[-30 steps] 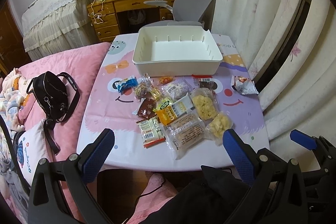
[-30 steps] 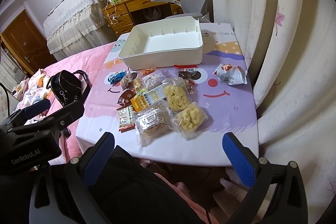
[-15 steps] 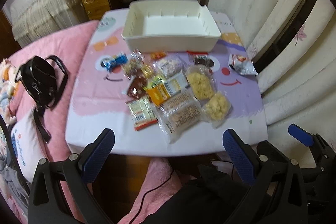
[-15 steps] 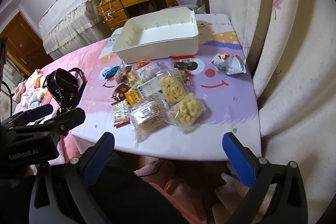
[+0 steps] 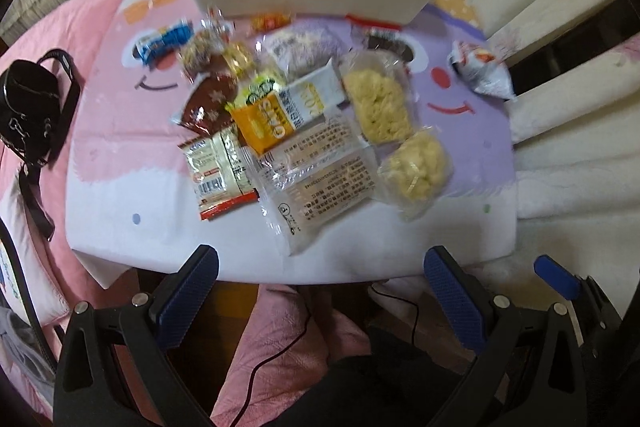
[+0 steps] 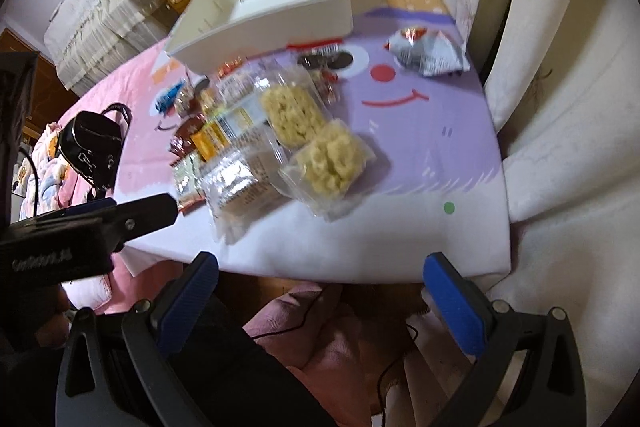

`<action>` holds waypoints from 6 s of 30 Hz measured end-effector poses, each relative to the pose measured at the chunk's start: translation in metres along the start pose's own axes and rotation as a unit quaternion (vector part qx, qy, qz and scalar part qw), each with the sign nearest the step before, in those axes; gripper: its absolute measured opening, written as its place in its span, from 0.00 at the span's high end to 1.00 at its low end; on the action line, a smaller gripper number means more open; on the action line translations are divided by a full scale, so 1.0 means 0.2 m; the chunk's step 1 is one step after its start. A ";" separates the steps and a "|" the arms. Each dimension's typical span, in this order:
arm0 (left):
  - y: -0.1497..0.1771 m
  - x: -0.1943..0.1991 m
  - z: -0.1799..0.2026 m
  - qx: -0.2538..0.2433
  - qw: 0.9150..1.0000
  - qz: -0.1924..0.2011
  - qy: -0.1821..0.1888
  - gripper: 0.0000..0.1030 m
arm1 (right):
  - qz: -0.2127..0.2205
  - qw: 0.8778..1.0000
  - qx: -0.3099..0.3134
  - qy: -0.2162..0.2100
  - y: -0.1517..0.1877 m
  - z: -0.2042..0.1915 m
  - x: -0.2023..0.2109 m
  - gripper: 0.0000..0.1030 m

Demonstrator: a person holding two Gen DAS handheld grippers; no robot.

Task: Organize snacks
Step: 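Grasp a clear cracker bag with the left tool while the right tool grasps a puffed-snack bag, then carry both bags into the white tray and open both tools, then withdraw both tools from the tray back over the snack pile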

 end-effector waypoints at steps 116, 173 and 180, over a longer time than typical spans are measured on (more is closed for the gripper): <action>-1.23 0.30 -0.73 0.066 0.987 0.133 0.054 0.22 | 0.136 0.987 0.016 -0.087 -1.16 -0.58 -0.15 0.51; -0.26 0.17 -0.20 0.008 0.994 0.110 0.021 0.16 | 0.133 0.990 0.006 -0.047 -0.45 -0.05 0.00 0.17; -0.27 0.09 -0.15 -0.014 0.996 0.083 0.041 0.16 | 0.129 0.991 0.000 -0.033 -0.42 0.01 -0.03 0.17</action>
Point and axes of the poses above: each gripper's, at about its wrist camera, not at the fingertips, and x roughly against the way its jaws point, z to its right, y to its underside, the point moved 2 cm from there along -x, roughly the way its jaws point, and after that the axes turned 13 degrees about -x, right-handed, at the moved point
